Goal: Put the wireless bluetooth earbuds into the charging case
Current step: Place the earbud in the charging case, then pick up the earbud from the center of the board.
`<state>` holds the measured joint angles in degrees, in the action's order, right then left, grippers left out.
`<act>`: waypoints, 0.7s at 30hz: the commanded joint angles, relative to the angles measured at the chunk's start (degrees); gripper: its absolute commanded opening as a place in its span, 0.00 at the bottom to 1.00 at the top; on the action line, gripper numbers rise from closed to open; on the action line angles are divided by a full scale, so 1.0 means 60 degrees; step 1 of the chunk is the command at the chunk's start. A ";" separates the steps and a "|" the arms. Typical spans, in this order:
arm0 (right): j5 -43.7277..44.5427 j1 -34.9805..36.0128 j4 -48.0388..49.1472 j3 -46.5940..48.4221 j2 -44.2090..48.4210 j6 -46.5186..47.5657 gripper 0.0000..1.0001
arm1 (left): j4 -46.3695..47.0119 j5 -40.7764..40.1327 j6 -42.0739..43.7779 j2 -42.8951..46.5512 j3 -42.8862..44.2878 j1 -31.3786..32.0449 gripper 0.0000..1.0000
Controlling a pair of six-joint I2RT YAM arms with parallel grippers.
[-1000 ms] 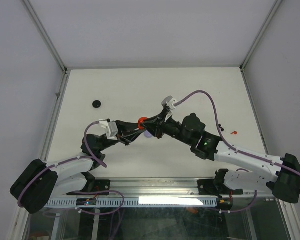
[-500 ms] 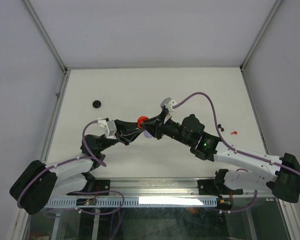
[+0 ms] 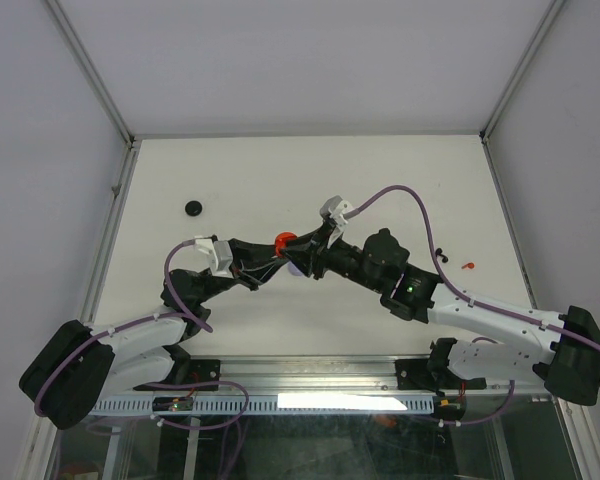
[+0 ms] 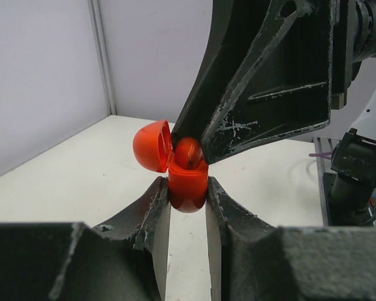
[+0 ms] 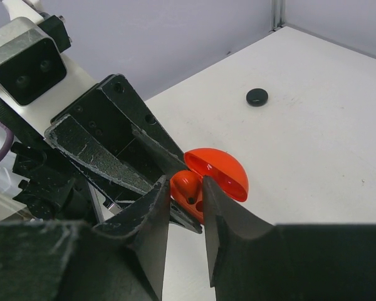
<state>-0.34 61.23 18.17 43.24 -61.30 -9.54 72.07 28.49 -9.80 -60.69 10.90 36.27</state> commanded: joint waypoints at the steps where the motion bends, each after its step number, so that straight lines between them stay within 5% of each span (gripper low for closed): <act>1: 0.0056 0.0052 -0.0045 0.0218 0.0050 0.0213 0.30 | 0.0894 0.0012 -0.0102 0.0135 0.0049 -0.0084 0.01; 7: 0.0093 0.0049 -0.0441 0.0516 0.0157 0.0213 0.34 | 0.0959 -0.0119 -0.0080 0.0088 -0.0111 -0.0085 0.01; 10: 0.0485 0.0049 -0.0821 0.0701 0.0288 0.0224 0.45 | 0.0938 -0.0280 -0.0008 0.0094 -0.0259 -0.0086 0.00; 21: 0.2613 -0.0037 -0.3906 0.1873 0.0607 0.0238 0.66 | 0.0566 -0.1115 0.0549 0.0173 -0.0876 -0.0087 0.00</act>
<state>7.53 61.25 1.76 50.41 -60.16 -8.47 73.03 24.43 -9.10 -60.69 6.90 36.27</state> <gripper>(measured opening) 0.617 0.250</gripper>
